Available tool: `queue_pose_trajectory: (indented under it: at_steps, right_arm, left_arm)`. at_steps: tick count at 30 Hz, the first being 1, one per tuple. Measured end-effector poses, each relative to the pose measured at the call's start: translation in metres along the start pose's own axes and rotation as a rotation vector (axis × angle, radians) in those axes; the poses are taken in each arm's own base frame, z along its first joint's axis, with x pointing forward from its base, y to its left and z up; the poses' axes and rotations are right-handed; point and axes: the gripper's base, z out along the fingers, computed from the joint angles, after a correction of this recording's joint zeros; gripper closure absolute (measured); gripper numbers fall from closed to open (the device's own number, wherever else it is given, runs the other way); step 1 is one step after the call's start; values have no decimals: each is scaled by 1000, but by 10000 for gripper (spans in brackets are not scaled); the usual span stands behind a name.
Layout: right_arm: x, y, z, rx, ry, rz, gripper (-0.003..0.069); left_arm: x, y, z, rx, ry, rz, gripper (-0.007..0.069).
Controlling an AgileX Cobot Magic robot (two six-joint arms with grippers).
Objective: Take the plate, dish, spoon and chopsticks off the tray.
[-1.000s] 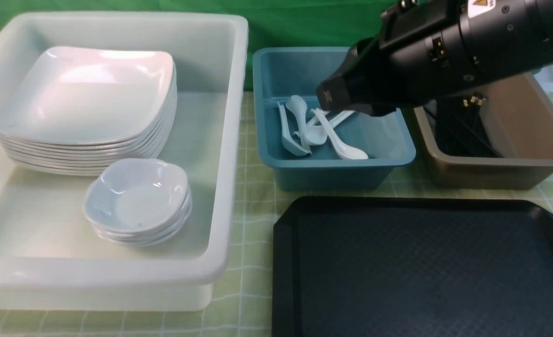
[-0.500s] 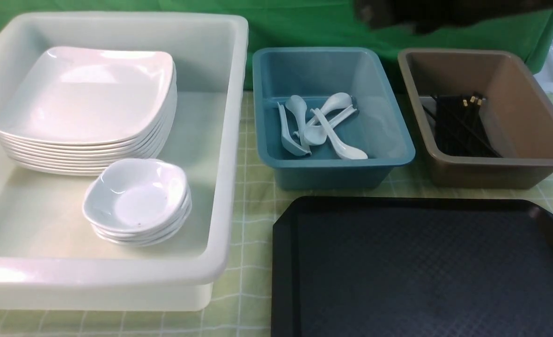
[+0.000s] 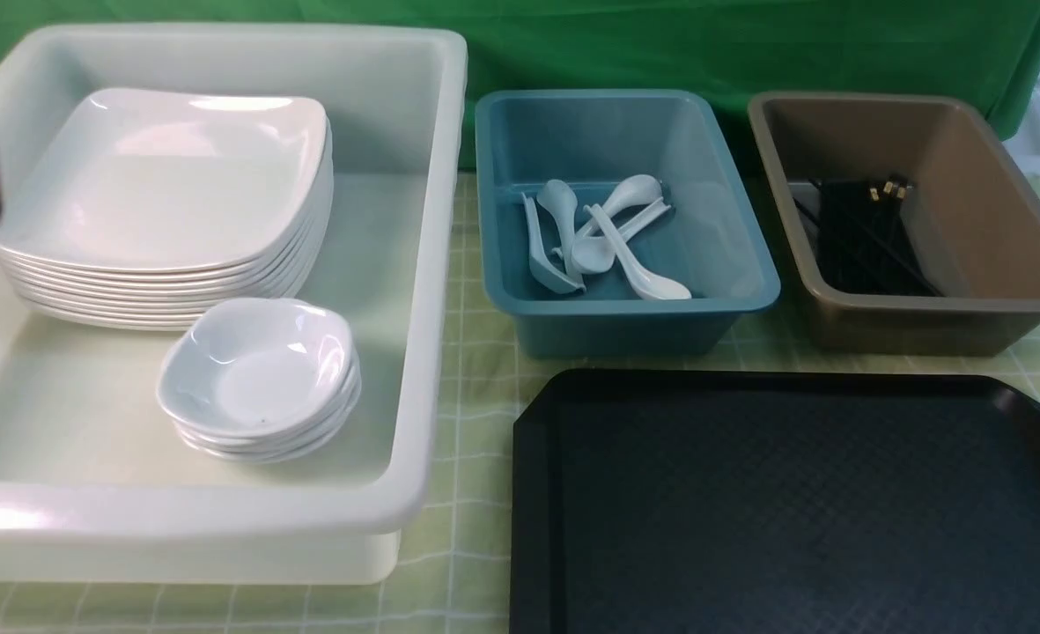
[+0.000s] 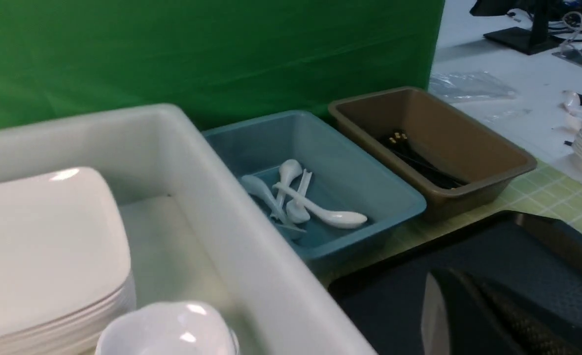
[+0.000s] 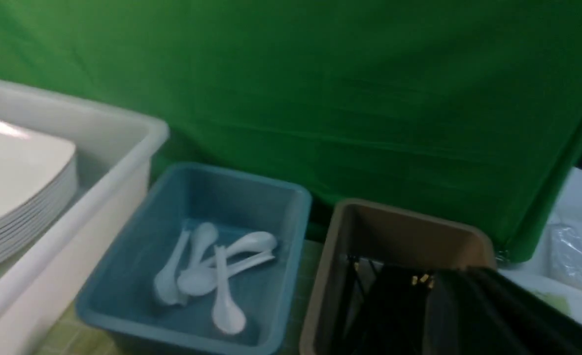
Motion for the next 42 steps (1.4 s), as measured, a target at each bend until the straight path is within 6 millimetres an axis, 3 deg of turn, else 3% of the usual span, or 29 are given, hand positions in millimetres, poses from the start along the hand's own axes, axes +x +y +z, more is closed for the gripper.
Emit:
queue_pose_trajectory:
  at_steps: [2, 8, 9, 12, 16, 42]
  right_arm:
    - [24, -7, -9, 19, -86, 26, 631]
    - [85, -18, -25, 37, -204, 130, 629]
    - [86, -18, -25, 37, -205, 134, 629]
    - [105, -22, -30, 43, -219, 140, 624]
    - [108, -22, -33, 31, -235, 130, 622]
    - [108, -21, -33, 21, -237, 131, 563]
  left_arm:
    - [32, 3, -5, -48, -25, -37, 623]
    - [94, 12, 1, -125, -105, -81, 623]
    - [95, 12, 1, -129, -111, -82, 623]
    - [126, 18, 16, -146, -94, -132, 622]
    - [143, 23, 25, -162, -98, -178, 622]
    - [148, 26, 28, -190, -112, -149, 620]
